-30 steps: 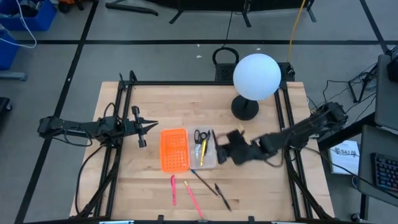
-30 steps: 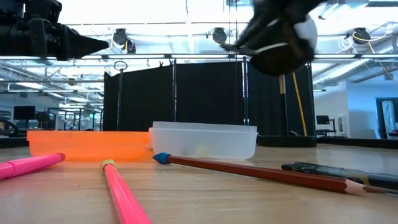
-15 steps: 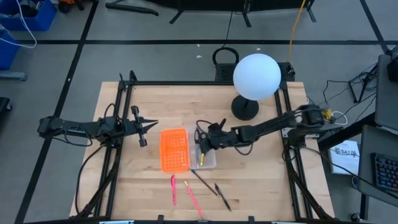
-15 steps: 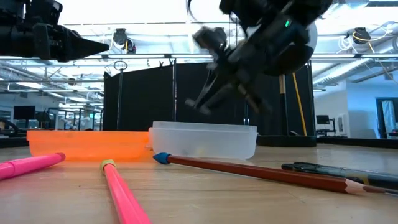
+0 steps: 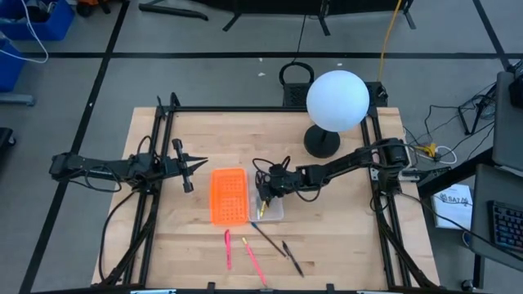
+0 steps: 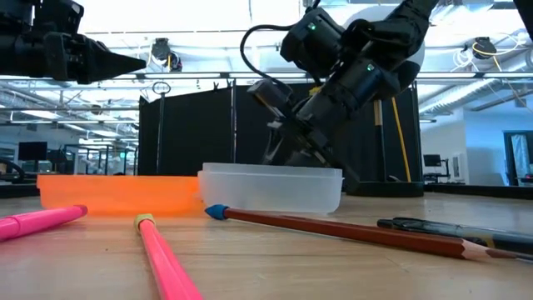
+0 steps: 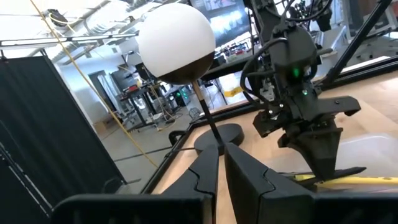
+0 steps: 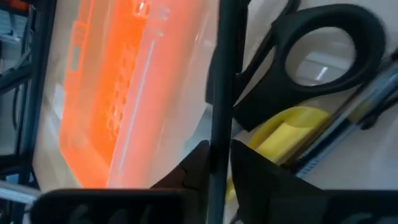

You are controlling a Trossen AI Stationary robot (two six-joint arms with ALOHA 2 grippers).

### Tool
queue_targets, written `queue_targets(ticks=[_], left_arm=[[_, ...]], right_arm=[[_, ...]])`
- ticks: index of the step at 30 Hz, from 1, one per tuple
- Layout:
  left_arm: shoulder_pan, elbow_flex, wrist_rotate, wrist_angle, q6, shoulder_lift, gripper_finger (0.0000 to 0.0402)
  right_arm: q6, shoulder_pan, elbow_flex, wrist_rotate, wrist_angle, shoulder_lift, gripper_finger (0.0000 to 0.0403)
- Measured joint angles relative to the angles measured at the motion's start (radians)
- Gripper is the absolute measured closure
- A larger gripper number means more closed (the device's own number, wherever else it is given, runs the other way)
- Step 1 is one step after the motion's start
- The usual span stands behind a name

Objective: Pick & place school supplies into a supply box
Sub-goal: Put the top black pen into the supply box, then put the pink pen into the supply box

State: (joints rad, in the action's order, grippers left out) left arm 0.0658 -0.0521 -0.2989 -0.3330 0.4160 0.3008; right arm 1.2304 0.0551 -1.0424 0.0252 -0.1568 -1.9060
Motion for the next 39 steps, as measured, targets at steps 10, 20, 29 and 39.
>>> queue_targets(ticks=[10, 20, 29, 39], left_arm=[[0.000, 0.000, 0.001, 0.000, -0.017, 0.000, 0.0364], [0.000, 0.000, 0.002, 0.000, -0.018, 0.000, 0.0364], [0.000, 0.000, 0.006, 0.009, -0.027, 0.000, 0.0364], [0.000, 0.000, 0.016, 0.010, -0.131, 0.000, 0.0364]], right_arm=[[-0.040, 0.001, 0.001, 0.004, 0.004, 0.031, 0.0288], [-0.146, 0.005, 0.001, 0.076, 0.024, 0.161, 0.0283], [-0.711, 0.060, 0.001, 0.138, 0.063, 0.441, 0.0306], [-1.077, 0.174, 0.087, 0.452, 0.237, 0.850, 0.0395]])
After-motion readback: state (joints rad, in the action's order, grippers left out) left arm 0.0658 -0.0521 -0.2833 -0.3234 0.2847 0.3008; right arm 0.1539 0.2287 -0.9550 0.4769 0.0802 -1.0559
